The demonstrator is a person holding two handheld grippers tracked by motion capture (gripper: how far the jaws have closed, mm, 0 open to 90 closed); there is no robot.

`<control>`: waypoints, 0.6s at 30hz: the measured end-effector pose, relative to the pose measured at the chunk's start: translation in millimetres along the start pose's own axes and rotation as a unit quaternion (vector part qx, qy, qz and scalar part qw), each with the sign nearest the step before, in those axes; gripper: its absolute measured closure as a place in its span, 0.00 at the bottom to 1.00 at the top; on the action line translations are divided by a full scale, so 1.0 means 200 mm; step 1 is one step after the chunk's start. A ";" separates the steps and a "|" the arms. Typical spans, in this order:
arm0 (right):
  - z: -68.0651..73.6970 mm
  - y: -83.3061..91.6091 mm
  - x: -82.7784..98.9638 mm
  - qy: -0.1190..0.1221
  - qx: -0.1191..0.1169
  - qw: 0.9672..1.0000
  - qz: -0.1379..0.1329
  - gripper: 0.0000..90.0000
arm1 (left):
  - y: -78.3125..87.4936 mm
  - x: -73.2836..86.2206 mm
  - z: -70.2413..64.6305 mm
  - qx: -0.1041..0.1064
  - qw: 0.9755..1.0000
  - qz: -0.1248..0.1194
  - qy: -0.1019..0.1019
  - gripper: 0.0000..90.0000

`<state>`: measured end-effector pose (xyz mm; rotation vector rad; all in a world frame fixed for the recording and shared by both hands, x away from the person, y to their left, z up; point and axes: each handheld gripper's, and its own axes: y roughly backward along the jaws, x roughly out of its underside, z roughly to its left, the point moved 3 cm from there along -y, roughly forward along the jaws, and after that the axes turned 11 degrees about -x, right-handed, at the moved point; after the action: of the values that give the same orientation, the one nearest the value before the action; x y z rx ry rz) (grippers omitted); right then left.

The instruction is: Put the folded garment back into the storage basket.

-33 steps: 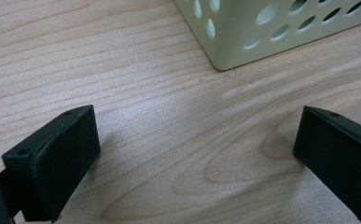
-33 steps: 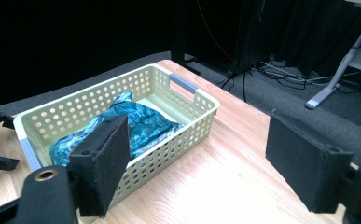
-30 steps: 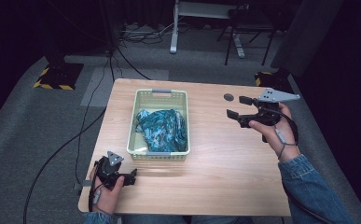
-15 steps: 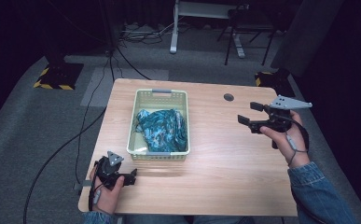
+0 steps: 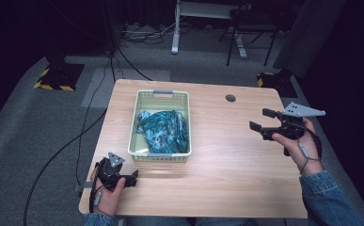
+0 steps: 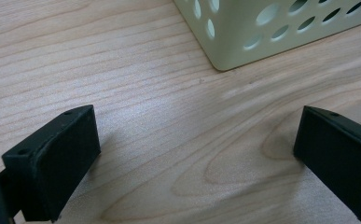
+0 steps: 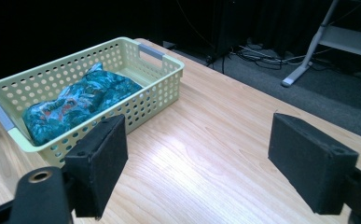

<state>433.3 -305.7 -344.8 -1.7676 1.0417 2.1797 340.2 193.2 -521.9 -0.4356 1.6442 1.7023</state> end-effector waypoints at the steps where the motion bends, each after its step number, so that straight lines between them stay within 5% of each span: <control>1: 0.00 0.01 0.01 0.000 0.001 1.000 0.000 0.22 | 0.00 0.00 0.00 0.000 1.000 0.000 0.000 0.00; 18: -0.04 0.11 0.13 -0.015 0.016 1.000 0.009 0.21 | 0.00 0.00 0.00 0.000 1.000 0.000 0.000 0.00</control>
<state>421.4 -335.0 -359.4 -1.7124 1.0849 2.1802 340.2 193.2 -521.9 -0.4359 1.6445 1.7023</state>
